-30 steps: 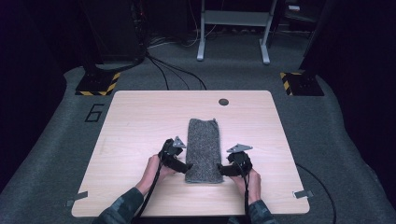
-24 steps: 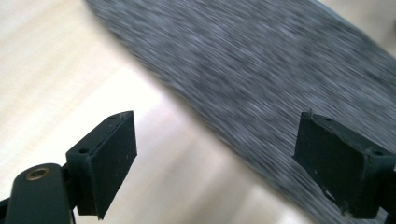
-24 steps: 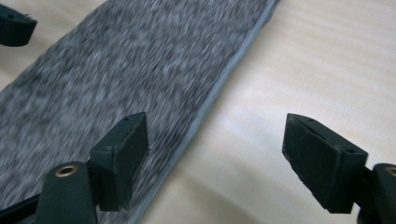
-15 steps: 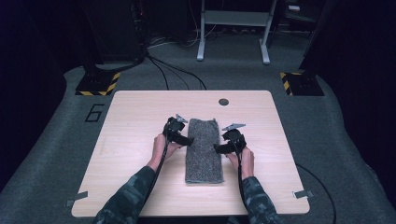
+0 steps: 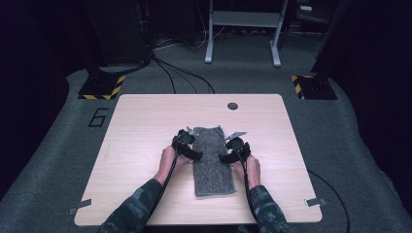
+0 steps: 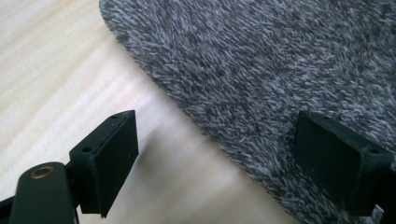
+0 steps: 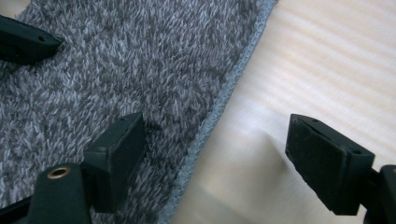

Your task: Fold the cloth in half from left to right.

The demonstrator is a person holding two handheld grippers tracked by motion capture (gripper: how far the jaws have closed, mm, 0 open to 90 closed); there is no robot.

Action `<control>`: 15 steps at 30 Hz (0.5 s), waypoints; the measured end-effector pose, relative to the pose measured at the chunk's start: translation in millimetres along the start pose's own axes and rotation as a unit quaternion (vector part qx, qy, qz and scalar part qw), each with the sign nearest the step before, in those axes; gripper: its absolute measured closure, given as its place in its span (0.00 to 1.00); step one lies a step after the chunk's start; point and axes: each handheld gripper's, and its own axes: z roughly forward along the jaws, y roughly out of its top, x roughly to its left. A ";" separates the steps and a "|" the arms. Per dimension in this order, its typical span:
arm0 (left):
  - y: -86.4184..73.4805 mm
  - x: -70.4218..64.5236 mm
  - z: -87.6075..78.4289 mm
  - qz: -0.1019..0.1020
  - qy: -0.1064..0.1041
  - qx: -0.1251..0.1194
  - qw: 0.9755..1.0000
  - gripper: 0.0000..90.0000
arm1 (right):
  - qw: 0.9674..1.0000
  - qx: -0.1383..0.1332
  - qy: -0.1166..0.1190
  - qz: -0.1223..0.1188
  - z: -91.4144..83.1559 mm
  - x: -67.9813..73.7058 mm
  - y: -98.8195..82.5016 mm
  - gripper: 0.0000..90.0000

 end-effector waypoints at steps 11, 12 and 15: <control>14.0 28.2 0.0 -0.047 0.009 -0.026 0.999 0.16 | 1.000 -0.023 -0.001 0.017 5.0 -19.6 30.6 0.22; 14.9 29.8 1.6 -0.049 0.015 -0.025 0.998 0.15 | 0.999 -0.026 -0.006 0.019 8.2 -21.6 32.9 0.22; 16.7 36.1 7.4 -0.062 0.019 -0.024 0.998 0.16 | 0.999 -0.020 -0.008 0.029 15.2 -26.3 37.4 0.22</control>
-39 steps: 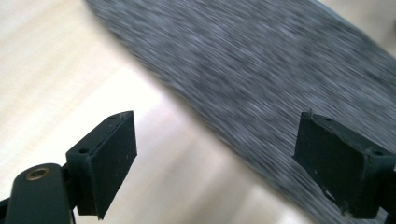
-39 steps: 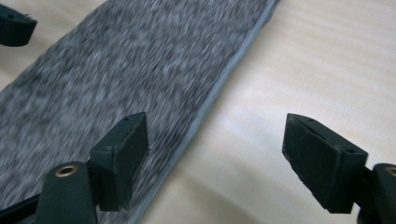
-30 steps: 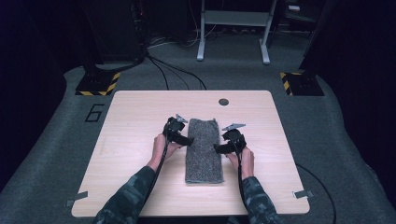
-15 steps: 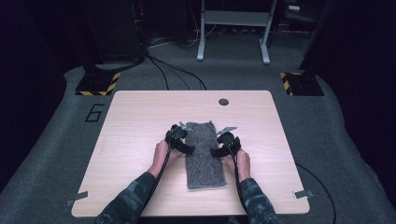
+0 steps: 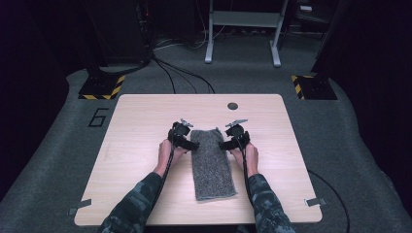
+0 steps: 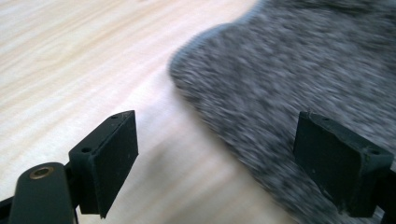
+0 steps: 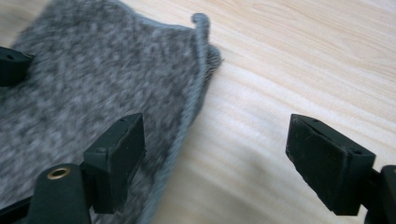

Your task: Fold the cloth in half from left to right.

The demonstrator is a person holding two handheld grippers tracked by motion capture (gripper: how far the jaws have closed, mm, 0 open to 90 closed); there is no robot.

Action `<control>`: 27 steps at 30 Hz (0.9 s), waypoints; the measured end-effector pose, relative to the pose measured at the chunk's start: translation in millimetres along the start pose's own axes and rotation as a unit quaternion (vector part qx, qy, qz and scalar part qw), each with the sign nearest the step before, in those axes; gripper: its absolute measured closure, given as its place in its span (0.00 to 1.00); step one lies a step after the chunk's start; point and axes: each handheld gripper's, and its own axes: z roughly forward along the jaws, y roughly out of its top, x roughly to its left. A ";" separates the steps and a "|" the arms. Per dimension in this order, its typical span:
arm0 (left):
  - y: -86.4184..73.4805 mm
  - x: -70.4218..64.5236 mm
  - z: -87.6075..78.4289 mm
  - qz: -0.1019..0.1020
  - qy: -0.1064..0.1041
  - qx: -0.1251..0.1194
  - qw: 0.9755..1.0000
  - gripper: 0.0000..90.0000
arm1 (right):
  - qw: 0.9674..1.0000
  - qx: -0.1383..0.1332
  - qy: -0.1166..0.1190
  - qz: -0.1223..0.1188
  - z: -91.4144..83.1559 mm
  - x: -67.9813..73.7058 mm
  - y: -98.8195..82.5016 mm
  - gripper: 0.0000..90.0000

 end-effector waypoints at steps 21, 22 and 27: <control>15.3 13.1 12.4 -0.002 0.022 0.011 1.000 0.15 | 0.999 0.008 -0.031 0.025 24.5 -14.7 34.7 0.22; 15.5 12.8 13.4 0.000 0.023 0.013 1.000 0.15 | 0.999 0.014 -0.036 0.024 26.8 -14.0 37.1 0.22; 17.4 12.6 20.6 0.012 0.034 0.027 0.999 0.15 | 0.997 0.043 -0.057 0.031 37.7 -19.6 35.0 0.22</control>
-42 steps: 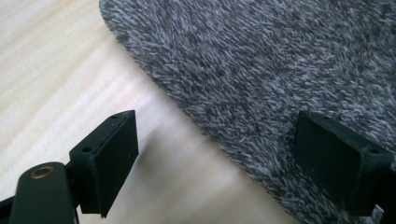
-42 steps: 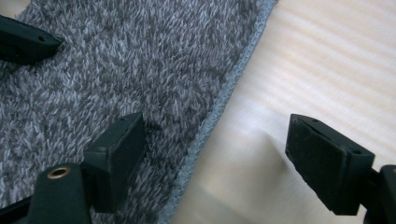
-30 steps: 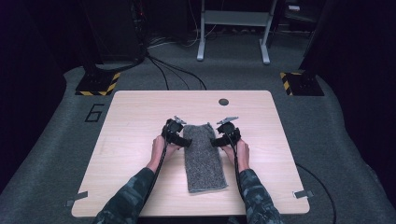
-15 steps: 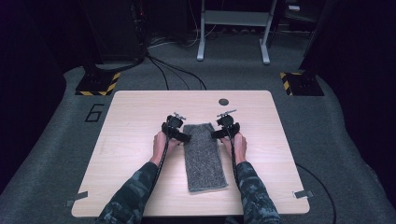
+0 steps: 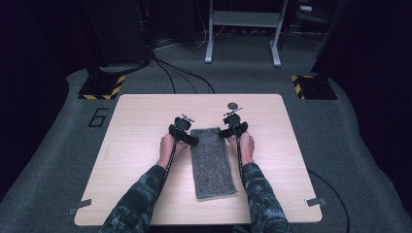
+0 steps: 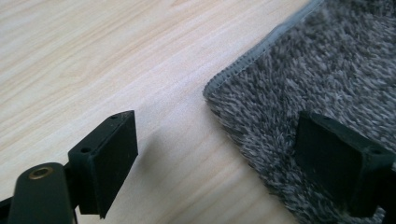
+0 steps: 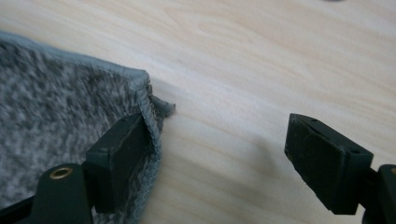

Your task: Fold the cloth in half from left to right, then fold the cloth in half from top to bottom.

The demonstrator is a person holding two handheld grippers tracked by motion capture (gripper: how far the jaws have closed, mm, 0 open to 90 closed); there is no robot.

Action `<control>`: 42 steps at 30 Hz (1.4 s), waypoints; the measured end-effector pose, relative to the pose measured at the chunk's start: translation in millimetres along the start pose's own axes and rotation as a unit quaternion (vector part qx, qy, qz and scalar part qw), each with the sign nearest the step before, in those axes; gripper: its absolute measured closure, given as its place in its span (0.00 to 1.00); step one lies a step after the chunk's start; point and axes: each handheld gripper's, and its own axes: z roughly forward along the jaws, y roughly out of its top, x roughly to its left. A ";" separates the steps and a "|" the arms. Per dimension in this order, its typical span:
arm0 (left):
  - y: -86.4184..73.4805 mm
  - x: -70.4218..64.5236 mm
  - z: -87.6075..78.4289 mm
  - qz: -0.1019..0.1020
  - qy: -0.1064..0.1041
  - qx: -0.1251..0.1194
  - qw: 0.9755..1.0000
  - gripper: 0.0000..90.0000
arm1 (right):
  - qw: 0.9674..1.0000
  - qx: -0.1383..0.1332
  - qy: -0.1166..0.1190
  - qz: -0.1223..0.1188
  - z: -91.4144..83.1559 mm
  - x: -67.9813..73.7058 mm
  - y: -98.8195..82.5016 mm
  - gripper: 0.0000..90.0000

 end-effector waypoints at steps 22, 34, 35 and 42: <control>0.0 14.6 -16.4 -0.060 -0.068 -0.026 0.996 0.13 | 0.997 -0.029 0.062 0.018 -26.5 -10.2 -13.4 0.21; 1.8 13.7 -16.6 -0.077 -0.089 -0.029 0.993 0.15 | 0.994 -0.032 0.103 0.004 -35.9 -9.1 -14.2 0.21; 2.5 14.1 -14.8 -0.076 -0.092 -0.029 0.992 0.15 | 0.993 -0.032 0.113 0.005 -34.1 -8.8 -13.3 0.21; 12.0 11.4 -2.0 -0.089 -0.103 -0.020 0.990 0.19 | 0.992 -0.021 0.120 0.017 -17.9 -10.5 -8.2 0.28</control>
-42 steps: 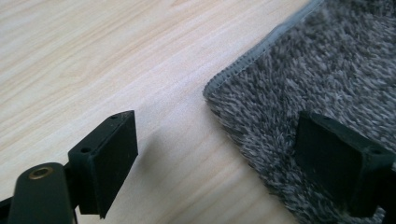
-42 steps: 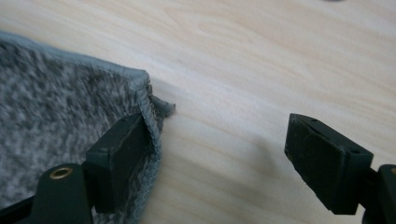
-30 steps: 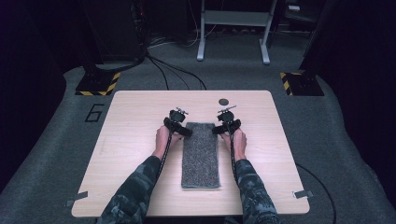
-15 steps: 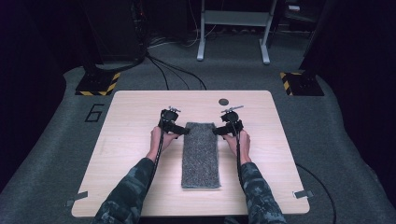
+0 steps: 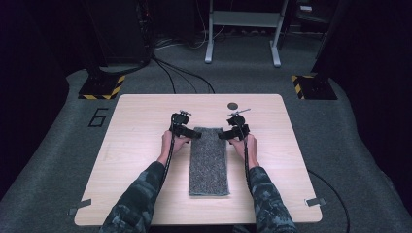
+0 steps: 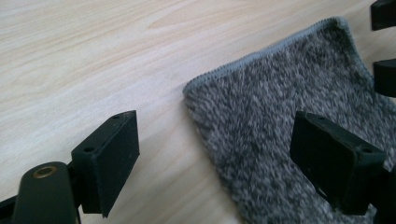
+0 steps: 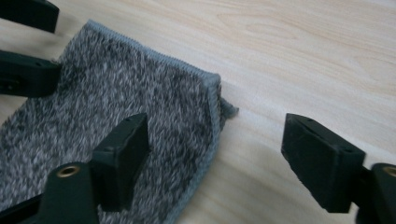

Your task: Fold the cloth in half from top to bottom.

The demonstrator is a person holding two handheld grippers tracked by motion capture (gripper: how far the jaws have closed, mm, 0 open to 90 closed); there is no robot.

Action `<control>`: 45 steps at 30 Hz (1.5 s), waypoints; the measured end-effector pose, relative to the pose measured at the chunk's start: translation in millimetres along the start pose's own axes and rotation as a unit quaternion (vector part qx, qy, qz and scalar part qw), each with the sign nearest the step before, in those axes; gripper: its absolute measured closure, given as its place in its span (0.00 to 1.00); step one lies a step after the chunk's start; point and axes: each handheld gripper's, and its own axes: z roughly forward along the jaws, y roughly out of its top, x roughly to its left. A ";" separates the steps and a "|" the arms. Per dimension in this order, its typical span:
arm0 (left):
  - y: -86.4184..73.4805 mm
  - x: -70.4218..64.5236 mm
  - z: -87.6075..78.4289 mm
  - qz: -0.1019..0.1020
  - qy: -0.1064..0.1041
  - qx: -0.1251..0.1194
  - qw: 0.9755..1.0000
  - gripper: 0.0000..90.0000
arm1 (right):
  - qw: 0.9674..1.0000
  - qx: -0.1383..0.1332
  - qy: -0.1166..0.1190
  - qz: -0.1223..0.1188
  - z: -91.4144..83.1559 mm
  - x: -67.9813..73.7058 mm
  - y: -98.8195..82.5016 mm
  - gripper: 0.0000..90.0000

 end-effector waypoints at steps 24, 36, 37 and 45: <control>1.6 1.2 11.6 0.014 0.006 -0.007 1.000 0.92 | 1.000 0.010 0.011 -0.002 24.5 -0.2 10.2 0.95; -4.5 1.6 -4.5 0.014 -0.001 -0.032 0.999 0.97 | 1.000 -0.010 0.015 -0.011 10.5 8.1 10.4 0.97; -4.0 2.3 -7.5 0.014 -0.004 -0.037 0.999 0.97 | 1.000 -0.014 0.016 -0.017 7.0 7.7 11.2 0.97; 7.6 0.3 -29.2 0.039 0.004 -0.063 0.997 0.97 | 0.999 -0.036 0.013 -0.029 -8.8 12.8 20.1 0.97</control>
